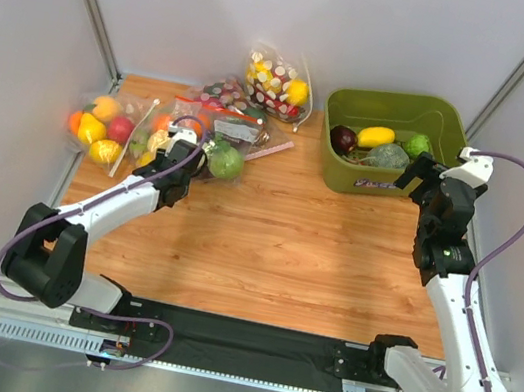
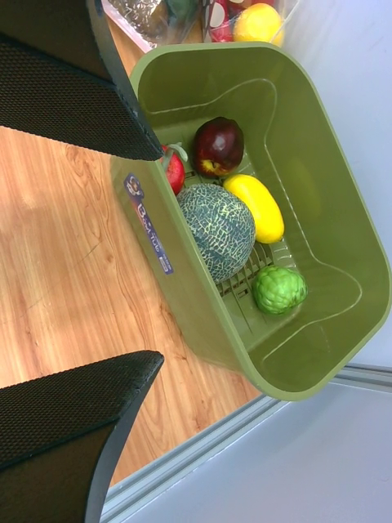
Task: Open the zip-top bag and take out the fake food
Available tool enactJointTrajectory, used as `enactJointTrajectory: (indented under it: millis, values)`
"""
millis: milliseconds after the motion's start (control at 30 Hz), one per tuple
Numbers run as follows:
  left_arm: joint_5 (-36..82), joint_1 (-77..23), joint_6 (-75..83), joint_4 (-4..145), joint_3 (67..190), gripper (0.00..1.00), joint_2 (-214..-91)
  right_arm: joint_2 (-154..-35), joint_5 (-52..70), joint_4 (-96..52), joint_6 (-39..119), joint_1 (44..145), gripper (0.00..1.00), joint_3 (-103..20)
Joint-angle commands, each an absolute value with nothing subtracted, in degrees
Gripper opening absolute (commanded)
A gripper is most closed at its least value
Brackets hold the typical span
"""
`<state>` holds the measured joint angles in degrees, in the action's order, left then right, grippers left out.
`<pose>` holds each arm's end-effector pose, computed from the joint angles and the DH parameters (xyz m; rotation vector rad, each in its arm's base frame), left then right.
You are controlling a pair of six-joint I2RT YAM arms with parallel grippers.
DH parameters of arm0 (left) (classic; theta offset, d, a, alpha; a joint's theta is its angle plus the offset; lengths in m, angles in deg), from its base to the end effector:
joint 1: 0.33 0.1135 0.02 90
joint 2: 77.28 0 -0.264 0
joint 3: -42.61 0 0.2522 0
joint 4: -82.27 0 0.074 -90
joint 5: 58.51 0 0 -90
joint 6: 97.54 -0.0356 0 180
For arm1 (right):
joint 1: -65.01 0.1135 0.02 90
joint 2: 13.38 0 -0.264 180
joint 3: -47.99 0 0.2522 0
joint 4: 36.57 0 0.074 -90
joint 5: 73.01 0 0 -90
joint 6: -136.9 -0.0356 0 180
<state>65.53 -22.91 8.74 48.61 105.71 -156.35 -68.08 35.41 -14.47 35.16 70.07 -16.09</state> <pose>0.2657 -0.0889 0.2245 -0.1302 2.2783 0.3773 0.2215 0.0083 0.3463 0.3316 1.7508 -0.0771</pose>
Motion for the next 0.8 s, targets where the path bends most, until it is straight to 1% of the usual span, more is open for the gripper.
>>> enactJointTrajectory:
  millis: [0, 33, 100, 133, 167, 333, 433, 533, 567, 667, 767]
  values:
    - [65.06, -23.27, 7.06, 51.19, 105.76, 0.46, -156.38, -67.17, 34.75, -13.93, 35.83, 70.02, 1.00, -18.68]
    - [65.15, -23.27, 6.62, 50.85, 105.85, 0.29, -156.47, -67.17, 34.75, -13.93, 35.83, 70.02, 1.00, -18.59]
    - [65.41, -23.27, 6.70, 49.79, 106.29, 0.14, -156.39, -67.09, 34.48, -13.93, 35.83, 70.02, 1.00, -18.59]
    - [65.59, -23.27, 6.79, 48.31, 106.47, 0.03, -155.78, -67.09, 34.40, -13.84, 35.74, 70.02, 1.00, -18.50]
    - [65.85, -23.27, 7.05, 47.68, 106.64, 0.00, -155.25, -67.09, 34.39, -13.76, 35.83, 70.02, 1.00, -18.59]
    - [64.63, -23.27, 7.76, 41.29, 108.75, 0.00, -148.15, -67.00, 33.61, -13.67, 35.48, 70.11, 1.00, -18.68]
    - [61.47, -23.27, 6.45, 37.07, 111.91, 0.00, -143.31, -67.00, 32.73, -13.40, 35.39, 70.02, 1.00, -18.94]
    - [55.50, -23.27, 3.63, 31.36, 117.00, 0.00, -141.27, -66.82, 31.85, -13.23, 35.39, 70.02, 1.00, -19.20]
    - [51.91, -23.27, 2.93, 29.76, 118.41, 0.00, -141.01, -66.73, 31.32, -13.23, 35.39, 70.11, 0.99, -19.38]
    - [43.57, -23.53, -1.72, 25.71, 123.50, 0.00, -140.39, -66.30, 27.81, -13.31, 36.09, 70.11, 0.99, -19.56]
    - [34.69, -23.70, -5.42, 24.65, 125.18, 0.00, -138.64, -65.68, 22.37, -13.93, 37.23, 70.02, 0.98, -19.73]
